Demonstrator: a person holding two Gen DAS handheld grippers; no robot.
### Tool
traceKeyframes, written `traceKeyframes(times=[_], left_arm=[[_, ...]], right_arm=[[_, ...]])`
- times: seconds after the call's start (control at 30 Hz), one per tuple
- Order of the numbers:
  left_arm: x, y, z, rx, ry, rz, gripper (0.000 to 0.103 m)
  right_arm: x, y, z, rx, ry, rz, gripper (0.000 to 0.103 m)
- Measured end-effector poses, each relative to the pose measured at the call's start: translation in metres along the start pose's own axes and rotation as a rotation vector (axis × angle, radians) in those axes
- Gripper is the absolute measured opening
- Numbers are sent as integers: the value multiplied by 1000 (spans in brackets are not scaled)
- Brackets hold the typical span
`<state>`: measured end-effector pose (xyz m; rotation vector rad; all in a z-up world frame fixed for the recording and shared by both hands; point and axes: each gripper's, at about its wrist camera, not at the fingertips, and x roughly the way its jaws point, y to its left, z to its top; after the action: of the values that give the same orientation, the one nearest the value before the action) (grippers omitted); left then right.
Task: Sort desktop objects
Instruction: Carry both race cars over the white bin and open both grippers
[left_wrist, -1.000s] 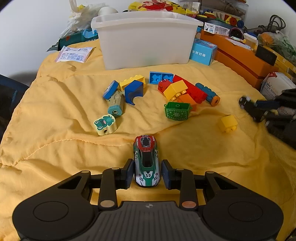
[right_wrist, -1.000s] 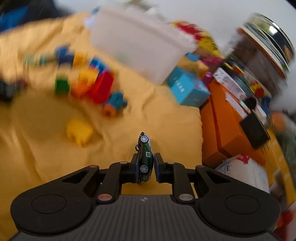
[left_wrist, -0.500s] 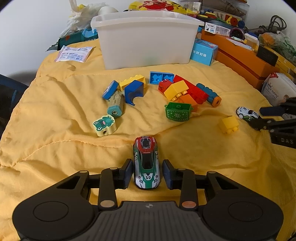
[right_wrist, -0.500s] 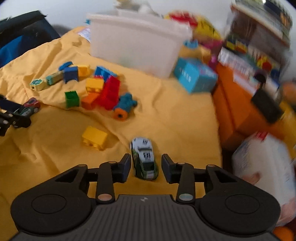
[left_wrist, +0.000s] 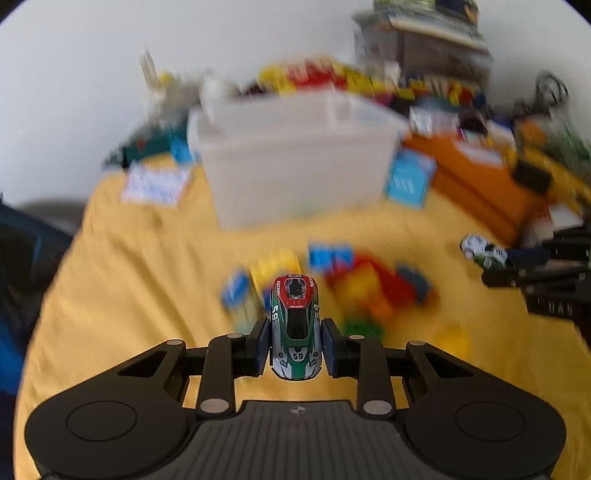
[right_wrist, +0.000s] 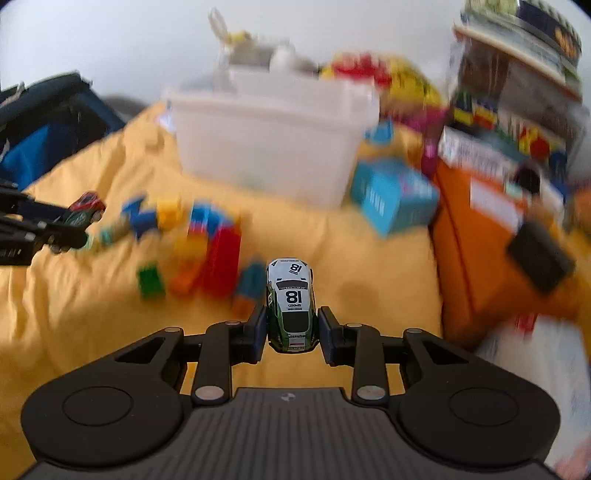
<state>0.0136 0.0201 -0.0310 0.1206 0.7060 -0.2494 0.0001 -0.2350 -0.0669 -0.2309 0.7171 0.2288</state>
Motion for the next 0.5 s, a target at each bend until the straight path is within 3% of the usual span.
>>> traceKeyframes(times=[0.1,0.17,0.33,0.37,0.43,0.5], left_arm=[[10,7,44,16,-84,14,33],[22,11,81,9,-140,9,33],[60,11,159,33,-189,40,34],[69,12,167,37,-168,45,34],[75,15,169,27,-157,85,47],[64,21,152,17,-178,29,47]], right_arm=[[9,-9,38,30,-82,2,33],[15,-11,67,33,-154,-43,33],[39,-14,132,68,-256,-79,34],[49,-15,143,79,-254,-81,35],[58,-20,152,95,-220,-81,38],[50,-23,141,123,-230,-46,38]])
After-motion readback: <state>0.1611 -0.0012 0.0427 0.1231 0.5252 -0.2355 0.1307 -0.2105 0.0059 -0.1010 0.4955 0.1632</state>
